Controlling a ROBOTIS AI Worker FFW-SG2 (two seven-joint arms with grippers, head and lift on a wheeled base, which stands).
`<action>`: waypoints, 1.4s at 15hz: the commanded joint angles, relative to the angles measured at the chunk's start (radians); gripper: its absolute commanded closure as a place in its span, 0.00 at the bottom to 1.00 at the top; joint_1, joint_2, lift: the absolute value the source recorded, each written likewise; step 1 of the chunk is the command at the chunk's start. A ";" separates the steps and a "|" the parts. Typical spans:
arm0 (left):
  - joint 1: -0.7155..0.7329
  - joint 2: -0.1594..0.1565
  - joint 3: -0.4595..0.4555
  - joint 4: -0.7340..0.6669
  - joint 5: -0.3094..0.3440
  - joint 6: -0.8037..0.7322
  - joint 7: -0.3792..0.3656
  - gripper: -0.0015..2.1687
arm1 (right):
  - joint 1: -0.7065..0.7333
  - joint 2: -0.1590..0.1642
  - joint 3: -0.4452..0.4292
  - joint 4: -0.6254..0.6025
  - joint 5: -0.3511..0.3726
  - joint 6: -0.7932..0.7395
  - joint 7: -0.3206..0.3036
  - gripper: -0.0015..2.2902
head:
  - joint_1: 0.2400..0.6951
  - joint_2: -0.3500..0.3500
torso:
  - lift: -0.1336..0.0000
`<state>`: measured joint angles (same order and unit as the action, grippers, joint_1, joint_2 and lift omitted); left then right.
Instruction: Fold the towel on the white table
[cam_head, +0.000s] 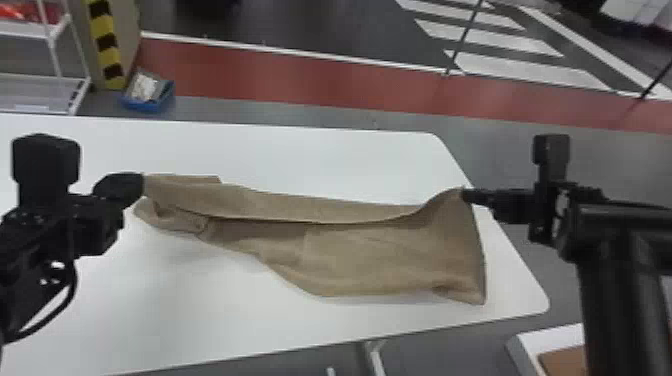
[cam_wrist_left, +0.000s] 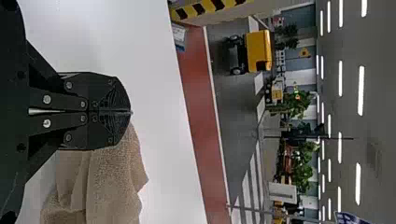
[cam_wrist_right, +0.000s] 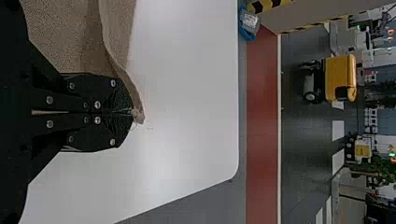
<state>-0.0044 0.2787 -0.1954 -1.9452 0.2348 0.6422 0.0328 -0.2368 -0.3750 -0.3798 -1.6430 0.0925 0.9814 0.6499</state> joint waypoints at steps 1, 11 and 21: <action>0.040 0.011 0.067 -0.141 0.060 0.047 0.019 0.65 | -0.004 -0.025 -0.059 -0.095 -0.062 0.067 0.002 0.61 | 1.00 0.08 | 0.10; 0.132 0.045 0.266 -0.477 0.265 0.360 0.091 0.65 | 0.097 -0.045 -0.289 -0.251 -0.286 0.147 0.027 0.61 | 0.83 0.02 | 0.10; -0.189 0.082 0.139 -0.026 0.232 0.231 0.082 0.65 | -0.334 0.116 -0.019 0.198 -0.024 -0.037 -0.001 0.61 | 0.80 0.23 | 0.10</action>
<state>-0.1111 0.3541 -0.0134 -2.0740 0.4800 0.9223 0.1153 -0.4745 -0.2747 -0.4349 -1.5498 0.0195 1.0008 0.6503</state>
